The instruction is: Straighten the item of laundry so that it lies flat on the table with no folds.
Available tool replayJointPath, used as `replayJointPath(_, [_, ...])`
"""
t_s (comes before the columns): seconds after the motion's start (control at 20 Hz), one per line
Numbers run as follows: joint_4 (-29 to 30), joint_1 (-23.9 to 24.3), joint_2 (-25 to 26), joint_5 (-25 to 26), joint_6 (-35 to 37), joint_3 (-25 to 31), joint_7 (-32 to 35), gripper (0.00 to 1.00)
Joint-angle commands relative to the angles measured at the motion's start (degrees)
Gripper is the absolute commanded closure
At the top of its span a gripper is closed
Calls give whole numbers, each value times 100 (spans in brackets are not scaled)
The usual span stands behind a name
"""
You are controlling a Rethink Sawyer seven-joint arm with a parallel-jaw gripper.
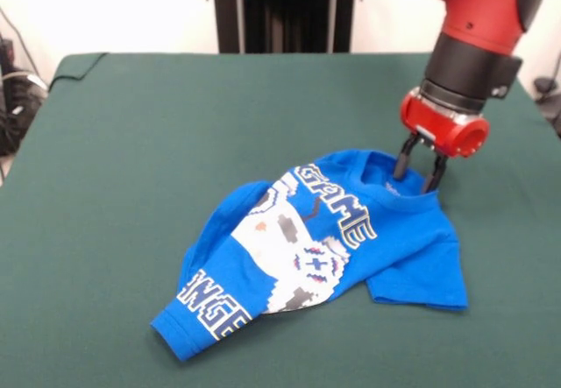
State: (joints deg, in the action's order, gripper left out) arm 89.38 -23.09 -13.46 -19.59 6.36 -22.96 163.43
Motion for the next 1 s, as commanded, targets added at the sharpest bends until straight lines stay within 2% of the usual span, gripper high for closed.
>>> replayJointPath(0.05, [324, -269, 350, -357, 539, -21, 960, 0])
replayJointPath(0.25, [84, -288, 283, -317, 1139, -397, 862, 0])
replayJointPath(0.4, [110, -140, 114, -206, 1243, -327, 704, 0])
replayJointPath(0.75, [-42, -1, -501, 36, 2330, -530, 425, 0])
replayJointPath(0.9, [-217, -69, -571, 60, 2726, -680, 510, 0])
replayJointPath(1.0, [-323, 73, -649, 82, 2860, -625, 416, 0])
